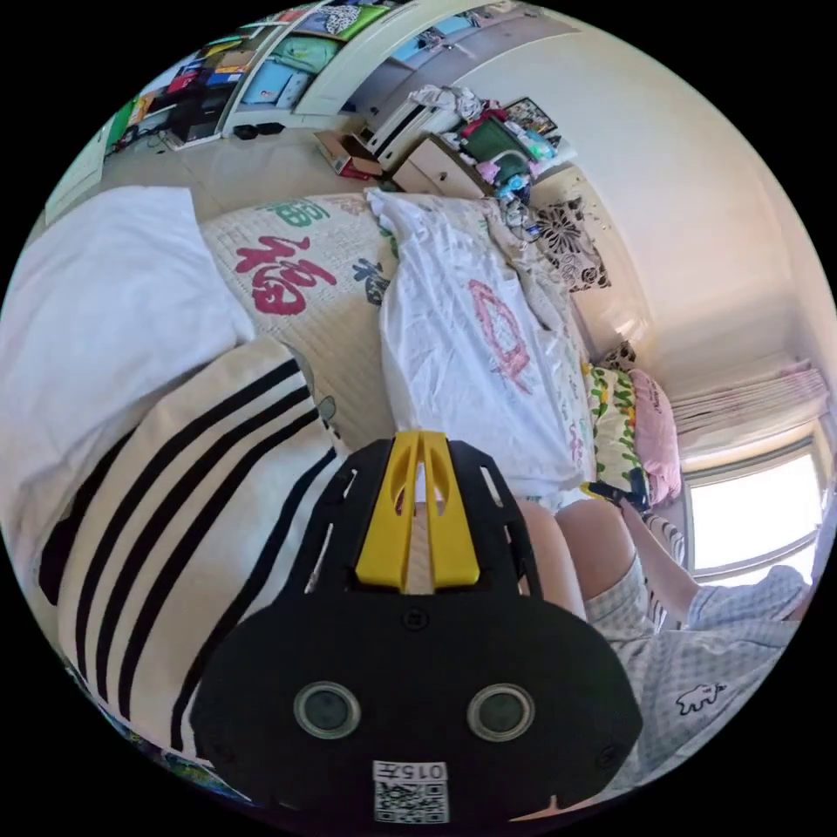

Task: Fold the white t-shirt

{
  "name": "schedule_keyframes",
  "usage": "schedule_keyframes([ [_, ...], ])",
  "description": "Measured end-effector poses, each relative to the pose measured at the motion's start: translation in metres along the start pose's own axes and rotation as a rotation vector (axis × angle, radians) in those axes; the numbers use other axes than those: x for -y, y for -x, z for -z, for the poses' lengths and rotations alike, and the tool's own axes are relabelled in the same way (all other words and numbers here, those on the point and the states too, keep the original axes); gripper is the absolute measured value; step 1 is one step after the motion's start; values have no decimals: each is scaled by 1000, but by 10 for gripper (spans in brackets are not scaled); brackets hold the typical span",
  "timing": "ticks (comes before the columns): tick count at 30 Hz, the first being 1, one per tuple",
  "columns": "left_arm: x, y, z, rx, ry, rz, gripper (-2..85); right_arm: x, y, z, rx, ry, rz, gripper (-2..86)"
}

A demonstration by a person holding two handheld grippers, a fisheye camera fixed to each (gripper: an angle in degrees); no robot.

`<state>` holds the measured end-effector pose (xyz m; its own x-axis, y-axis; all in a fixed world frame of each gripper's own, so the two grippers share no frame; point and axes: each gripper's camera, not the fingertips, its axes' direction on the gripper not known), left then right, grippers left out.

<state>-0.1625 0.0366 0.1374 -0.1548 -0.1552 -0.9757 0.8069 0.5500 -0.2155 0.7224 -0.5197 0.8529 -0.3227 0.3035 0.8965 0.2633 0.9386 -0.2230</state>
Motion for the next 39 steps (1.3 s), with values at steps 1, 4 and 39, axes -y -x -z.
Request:
schedule_keyframes([
  [1,1,3,12,-48,-31,14,-7,1,-1,12,48,-31,-14,0],
  [4,10,11,17,41,13,15,-8,12,-1,18,-101,-8,1,2],
  [39,-10,40,-55,275,37,52,-3,-37,27,-80,-351,-3,404,-8],
])
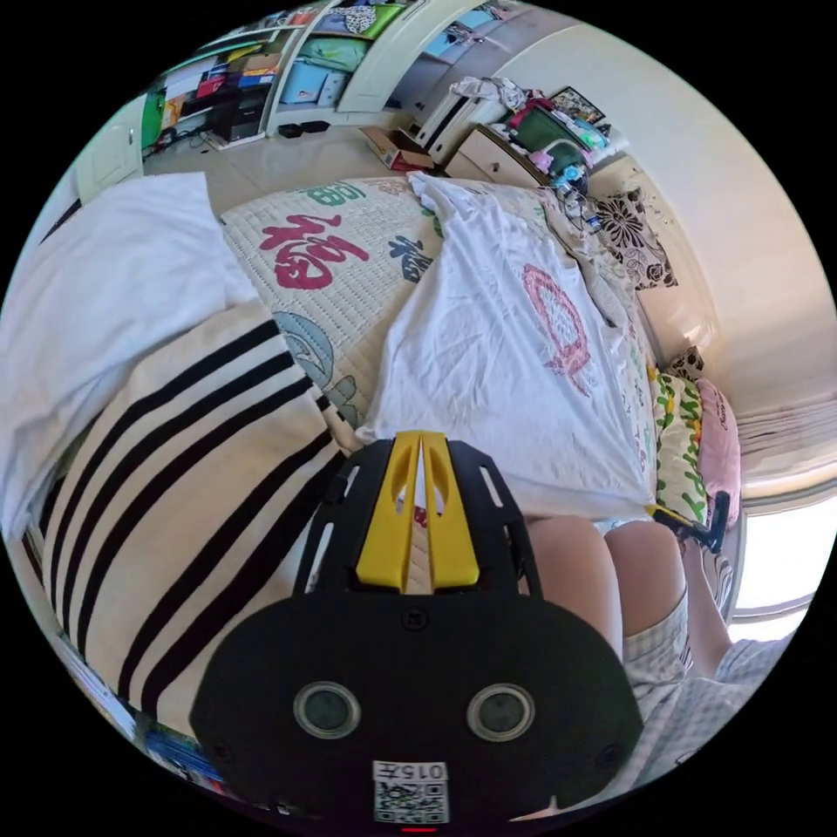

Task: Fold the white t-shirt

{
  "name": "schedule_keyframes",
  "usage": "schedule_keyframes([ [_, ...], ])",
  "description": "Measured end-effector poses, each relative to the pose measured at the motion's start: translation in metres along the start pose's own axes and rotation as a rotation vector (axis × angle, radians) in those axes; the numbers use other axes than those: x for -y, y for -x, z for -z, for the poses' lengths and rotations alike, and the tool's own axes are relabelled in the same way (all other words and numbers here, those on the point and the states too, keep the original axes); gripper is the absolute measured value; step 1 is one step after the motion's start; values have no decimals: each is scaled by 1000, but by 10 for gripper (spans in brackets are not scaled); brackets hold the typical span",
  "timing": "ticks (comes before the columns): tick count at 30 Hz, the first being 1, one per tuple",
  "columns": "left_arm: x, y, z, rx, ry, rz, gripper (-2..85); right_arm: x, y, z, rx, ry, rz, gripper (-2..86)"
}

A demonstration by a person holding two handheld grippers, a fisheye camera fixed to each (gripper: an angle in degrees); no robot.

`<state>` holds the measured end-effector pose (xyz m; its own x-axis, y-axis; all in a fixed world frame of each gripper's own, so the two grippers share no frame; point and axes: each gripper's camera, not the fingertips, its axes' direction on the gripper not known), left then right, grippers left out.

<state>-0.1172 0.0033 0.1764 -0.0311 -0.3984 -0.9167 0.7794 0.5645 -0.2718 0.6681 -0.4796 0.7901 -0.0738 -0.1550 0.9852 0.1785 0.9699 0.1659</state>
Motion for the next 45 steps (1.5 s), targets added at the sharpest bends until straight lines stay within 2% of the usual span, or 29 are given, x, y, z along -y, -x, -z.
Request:
schedule_keyframes([
  [5,-9,12,15,-57,-3,5,4,-13,-23,19,249,-127,-103,-6],
  [8,-10,5,4,-87,61,-52,49,-22,-39,20,340,-171,-168,-5],
  [11,-6,6,-23,-218,98,42,72,-29,-42,19,329,-165,-177,-4],
  [14,-4,11,-51,-195,108,198,80,-32,-41,20,313,-143,-168,-4],
  [19,-15,27,-65,-212,-20,447,19,-40,-42,29,269,-130,-160,-4],
  [27,-37,24,-46,-381,-155,461,-7,-43,-37,34,225,-127,-138,-5],
  [33,-47,11,-35,-449,-165,370,-9,-48,-40,42,209,-117,-151,-5],
  [39,-43,-19,-44,-345,-122,273,-8,-44,-46,56,222,-142,-180,-5],
  [42,-41,-40,-53,-241,-94,216,-4,-36,-37,51,100,-56,-118,-5],
  [45,-39,-64,-62,-76,-79,151,21,-29,-39,49,106,-49,-133,-5],
])
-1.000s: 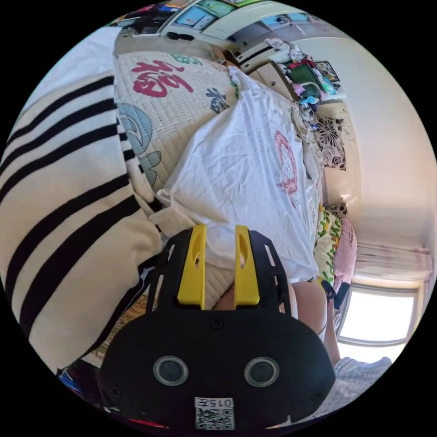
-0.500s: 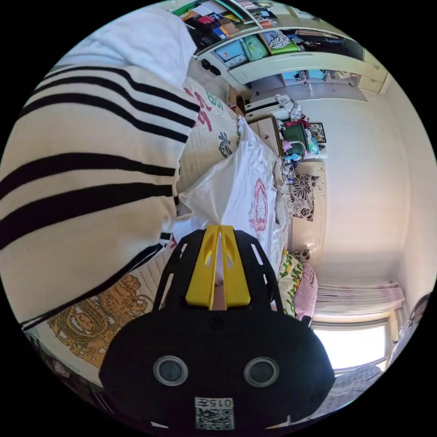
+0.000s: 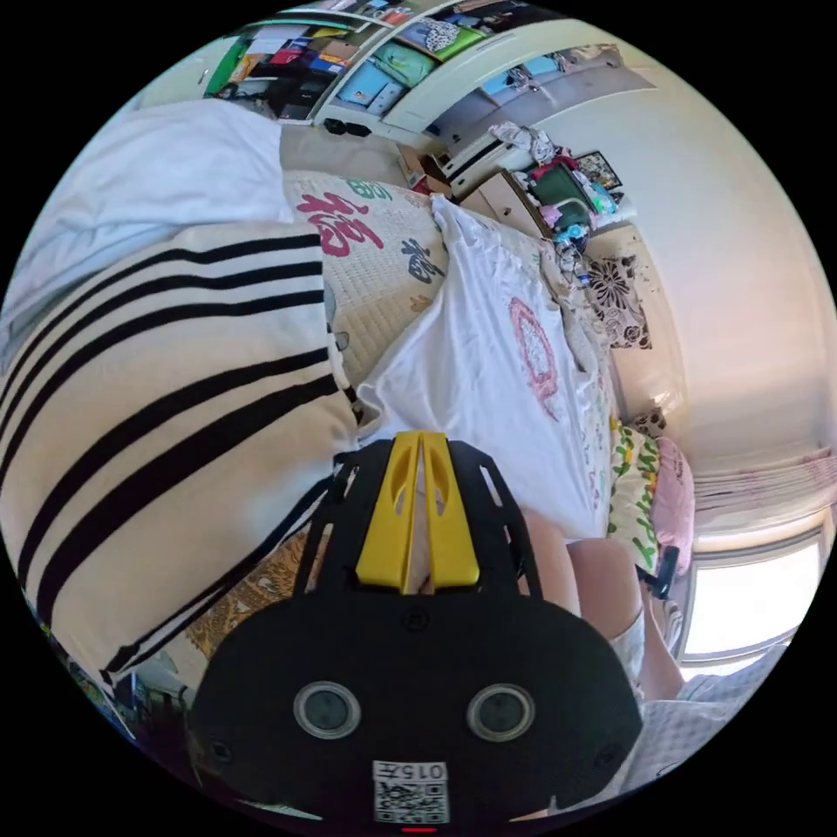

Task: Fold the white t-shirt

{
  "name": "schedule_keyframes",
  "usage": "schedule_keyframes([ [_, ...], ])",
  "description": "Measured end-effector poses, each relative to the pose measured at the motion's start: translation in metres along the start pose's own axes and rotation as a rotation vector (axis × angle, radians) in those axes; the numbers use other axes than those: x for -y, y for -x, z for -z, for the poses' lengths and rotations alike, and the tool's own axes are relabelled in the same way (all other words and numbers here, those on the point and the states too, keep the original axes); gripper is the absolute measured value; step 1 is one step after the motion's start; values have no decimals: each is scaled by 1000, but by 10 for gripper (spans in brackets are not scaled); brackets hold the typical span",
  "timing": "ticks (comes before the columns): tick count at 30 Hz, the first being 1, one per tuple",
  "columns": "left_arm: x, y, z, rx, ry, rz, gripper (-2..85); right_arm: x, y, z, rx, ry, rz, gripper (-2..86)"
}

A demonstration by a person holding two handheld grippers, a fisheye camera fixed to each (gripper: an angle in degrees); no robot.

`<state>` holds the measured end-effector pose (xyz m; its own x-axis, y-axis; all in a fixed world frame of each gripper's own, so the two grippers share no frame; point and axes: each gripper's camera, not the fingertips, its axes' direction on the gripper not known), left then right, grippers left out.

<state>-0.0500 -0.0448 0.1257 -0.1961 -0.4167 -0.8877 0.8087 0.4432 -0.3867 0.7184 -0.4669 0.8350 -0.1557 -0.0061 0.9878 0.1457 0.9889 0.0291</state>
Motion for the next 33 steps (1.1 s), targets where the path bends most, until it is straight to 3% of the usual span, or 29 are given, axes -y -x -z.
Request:
schedule_keyframes([
  [6,-7,-55,-36,203,80,-194,81,12,-13,22,94,-117,-119,-5],
  [12,-7,-82,-70,145,62,-94,4,27,-1,27,-3,-16,-72,-5],
  [15,-12,-105,-64,150,36,-142,-6,32,9,32,-51,14,-15,-4],
  [20,-4,-141,-61,292,6,-220,-8,46,23,28,-101,103,73,-3],
  [25,10,-174,-103,464,98,-271,-5,60,24,6,-143,267,84,9],
  [33,12,-216,-108,494,99,-265,20,65,15,66,-59,228,8,68],
])
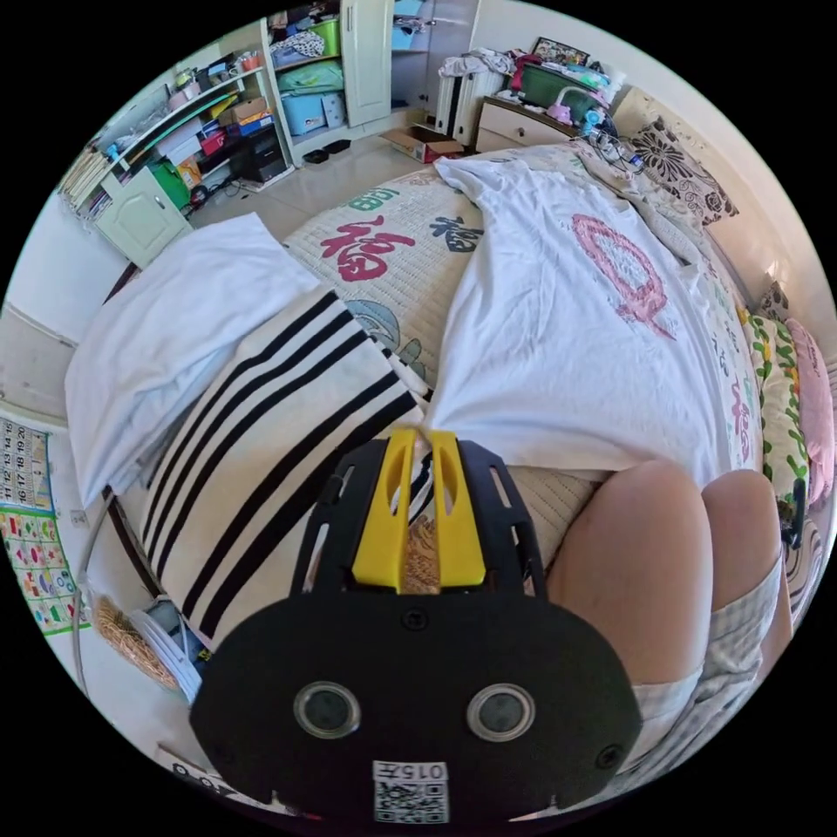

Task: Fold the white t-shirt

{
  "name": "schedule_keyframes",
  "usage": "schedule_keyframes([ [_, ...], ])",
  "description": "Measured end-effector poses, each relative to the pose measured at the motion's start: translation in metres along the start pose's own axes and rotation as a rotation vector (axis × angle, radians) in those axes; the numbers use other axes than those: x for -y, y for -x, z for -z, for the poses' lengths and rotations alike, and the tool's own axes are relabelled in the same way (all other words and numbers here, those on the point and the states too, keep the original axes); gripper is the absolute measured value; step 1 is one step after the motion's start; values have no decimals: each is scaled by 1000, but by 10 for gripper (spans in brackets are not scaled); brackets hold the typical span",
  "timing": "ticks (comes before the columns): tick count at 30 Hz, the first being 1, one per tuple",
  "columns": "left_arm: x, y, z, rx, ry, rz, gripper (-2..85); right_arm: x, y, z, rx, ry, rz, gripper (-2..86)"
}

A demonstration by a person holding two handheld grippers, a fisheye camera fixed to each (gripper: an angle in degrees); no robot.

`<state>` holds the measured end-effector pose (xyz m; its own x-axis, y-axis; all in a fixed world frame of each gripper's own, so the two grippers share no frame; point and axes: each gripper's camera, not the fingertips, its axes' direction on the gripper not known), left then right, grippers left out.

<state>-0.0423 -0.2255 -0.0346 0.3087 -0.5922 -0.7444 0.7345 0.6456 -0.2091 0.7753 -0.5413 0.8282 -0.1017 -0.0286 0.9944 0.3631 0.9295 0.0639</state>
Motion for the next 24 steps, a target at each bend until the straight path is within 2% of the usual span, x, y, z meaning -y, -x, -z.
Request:
schedule_keyframes([
  [5,14,-30,43,41,-168,-52,41,18,-25,69,103,-298,-137,67],
  [7,42,-50,57,-56,-265,-106,52,45,-39,96,188,-429,-189,68],
  [9,73,-68,59,-154,-296,-150,63,74,-45,111,209,-476,-201,70],
  [13,165,-134,49,-346,-249,-304,77,146,-52,132,123,-500,-211,76],
  [21,333,-333,26,-477,-200,-611,82,247,-70,154,92,-567,-93,92],
  [24,388,-423,8,-437,-175,-737,85,278,-77,156,58,-548,-68,101],
])
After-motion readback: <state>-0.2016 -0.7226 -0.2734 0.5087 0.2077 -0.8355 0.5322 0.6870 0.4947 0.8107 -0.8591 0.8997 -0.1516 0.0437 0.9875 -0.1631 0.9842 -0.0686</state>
